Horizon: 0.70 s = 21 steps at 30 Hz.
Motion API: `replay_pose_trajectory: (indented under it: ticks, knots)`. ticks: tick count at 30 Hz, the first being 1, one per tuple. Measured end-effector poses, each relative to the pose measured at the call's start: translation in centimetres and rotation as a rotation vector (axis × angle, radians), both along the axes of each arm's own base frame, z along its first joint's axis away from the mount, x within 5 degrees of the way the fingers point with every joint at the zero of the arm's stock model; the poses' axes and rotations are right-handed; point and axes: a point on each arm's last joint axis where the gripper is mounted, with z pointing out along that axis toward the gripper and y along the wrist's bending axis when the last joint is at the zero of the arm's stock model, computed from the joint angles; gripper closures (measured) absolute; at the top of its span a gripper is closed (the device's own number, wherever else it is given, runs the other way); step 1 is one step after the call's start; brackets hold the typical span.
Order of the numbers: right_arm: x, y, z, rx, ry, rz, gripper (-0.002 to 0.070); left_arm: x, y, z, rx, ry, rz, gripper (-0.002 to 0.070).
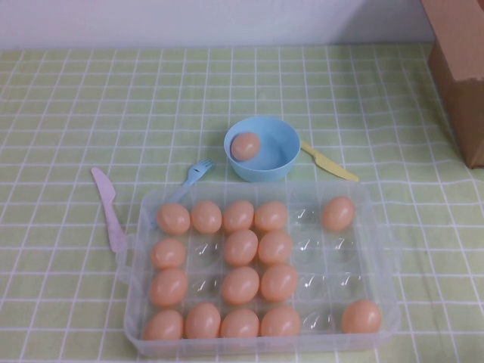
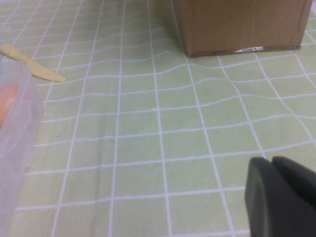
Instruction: Take an egg out of the egg box
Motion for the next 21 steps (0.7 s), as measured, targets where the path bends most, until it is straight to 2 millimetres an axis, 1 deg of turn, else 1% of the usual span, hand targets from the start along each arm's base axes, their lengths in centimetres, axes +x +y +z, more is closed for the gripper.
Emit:
replay_pose_trajectory:
  ticks: [21]
  knots:
    - [0.00, 0.00, 0.00, 0.000, 0.000, 0.000, 0.0694, -0.04, -0.04, -0.11, -0.004, 0.013, -0.004, 0.0678]
